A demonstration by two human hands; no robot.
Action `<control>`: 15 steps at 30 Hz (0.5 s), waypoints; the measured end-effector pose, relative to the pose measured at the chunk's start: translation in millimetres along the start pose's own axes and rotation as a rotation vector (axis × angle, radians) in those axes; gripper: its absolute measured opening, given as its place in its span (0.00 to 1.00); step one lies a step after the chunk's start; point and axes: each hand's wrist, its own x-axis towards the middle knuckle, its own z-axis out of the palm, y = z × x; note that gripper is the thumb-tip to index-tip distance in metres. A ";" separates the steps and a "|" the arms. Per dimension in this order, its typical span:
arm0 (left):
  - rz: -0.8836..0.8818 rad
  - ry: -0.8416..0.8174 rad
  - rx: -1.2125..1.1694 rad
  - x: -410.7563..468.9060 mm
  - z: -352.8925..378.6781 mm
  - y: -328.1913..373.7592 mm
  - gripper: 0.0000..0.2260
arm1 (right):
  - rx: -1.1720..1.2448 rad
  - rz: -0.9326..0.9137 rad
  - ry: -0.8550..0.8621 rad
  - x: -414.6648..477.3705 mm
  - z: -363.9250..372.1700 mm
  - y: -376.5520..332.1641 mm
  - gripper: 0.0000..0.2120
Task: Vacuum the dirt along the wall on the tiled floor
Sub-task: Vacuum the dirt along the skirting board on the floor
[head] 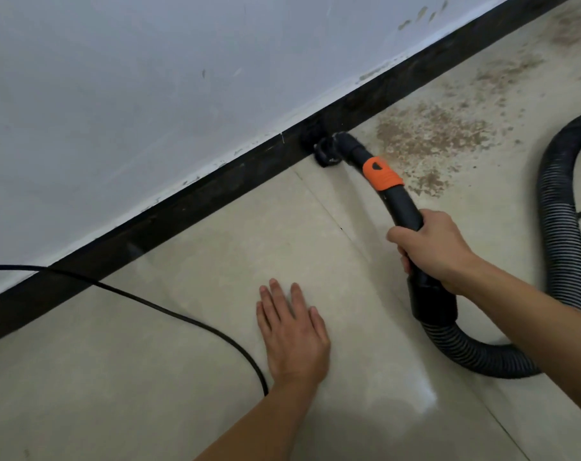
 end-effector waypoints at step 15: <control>0.004 -0.010 -0.024 0.3 -3.3 -0.9 0.24 | -0.379 -0.017 0.025 -25.8 -42.4 -4.7 0.07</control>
